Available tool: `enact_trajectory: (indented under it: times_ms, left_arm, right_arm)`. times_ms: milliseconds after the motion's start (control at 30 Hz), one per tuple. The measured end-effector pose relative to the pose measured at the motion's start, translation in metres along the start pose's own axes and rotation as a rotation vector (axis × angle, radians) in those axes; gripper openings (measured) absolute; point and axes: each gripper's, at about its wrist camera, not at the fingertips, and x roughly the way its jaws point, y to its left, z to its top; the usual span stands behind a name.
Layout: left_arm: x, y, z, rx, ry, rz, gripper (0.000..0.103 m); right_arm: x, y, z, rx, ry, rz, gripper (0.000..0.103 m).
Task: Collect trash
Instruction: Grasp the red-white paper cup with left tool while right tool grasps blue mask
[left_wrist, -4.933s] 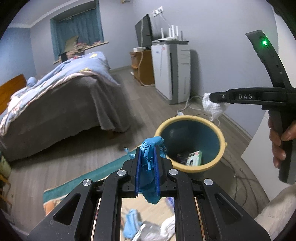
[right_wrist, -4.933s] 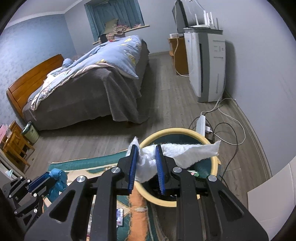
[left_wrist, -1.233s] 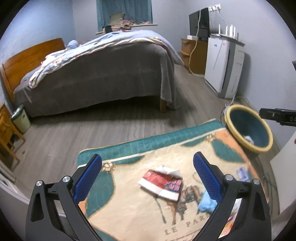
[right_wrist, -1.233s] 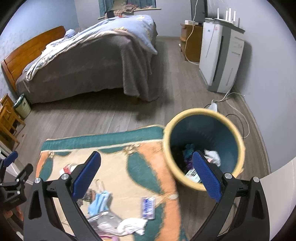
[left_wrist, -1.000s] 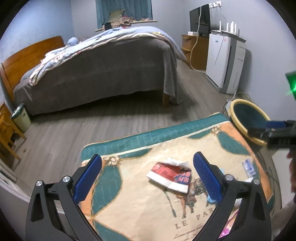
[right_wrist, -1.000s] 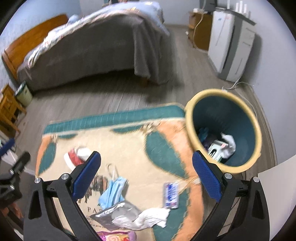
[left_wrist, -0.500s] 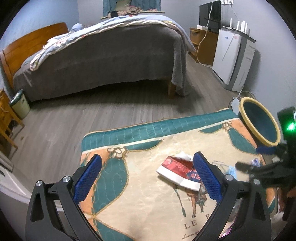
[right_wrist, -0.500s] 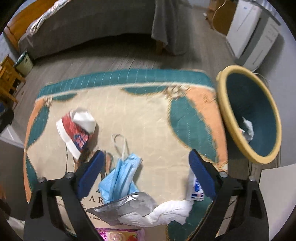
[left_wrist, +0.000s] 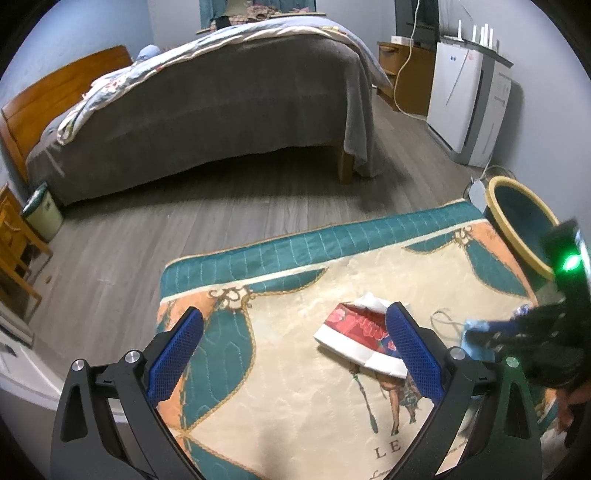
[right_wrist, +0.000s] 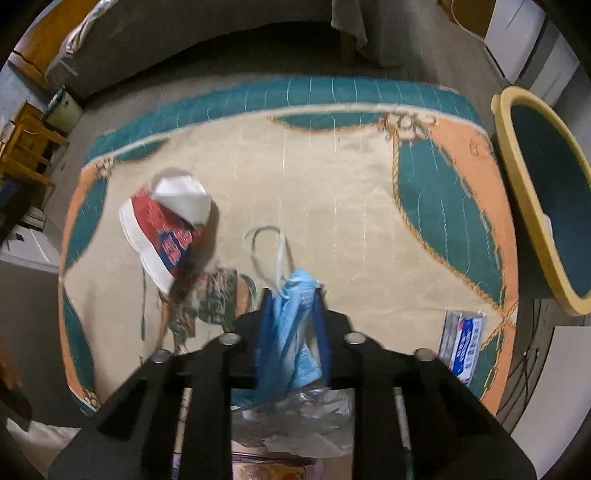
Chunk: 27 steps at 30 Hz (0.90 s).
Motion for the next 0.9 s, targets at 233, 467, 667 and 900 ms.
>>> enact_trajectory:
  times_ms: [233,467,667,900]
  left_arm:
    - [0.020,-0.016,-0.004,-0.003,0.052,-0.021,0.098]
    - [0.042,-0.036,0.000,-0.048,0.103,-0.037,0.095]
    - [0.064,-0.055,0.001,-0.046,0.155,-0.051,0.088]
    - [0.085,-0.062,0.002,-0.077,0.223,-0.101,0.057]
  right_arm:
    - [-0.037,-0.018,0.022,0.030,-0.145,-0.006,0.010]
    - [-0.065,-0.037,0.046,0.048,-0.258,0.011,0.010]
    - [-0.069,-0.051,0.049,0.031,-0.259,0.008,0.010]
    - [-0.067,-0.058,0.049,0.027,-0.247,0.033,0.010]
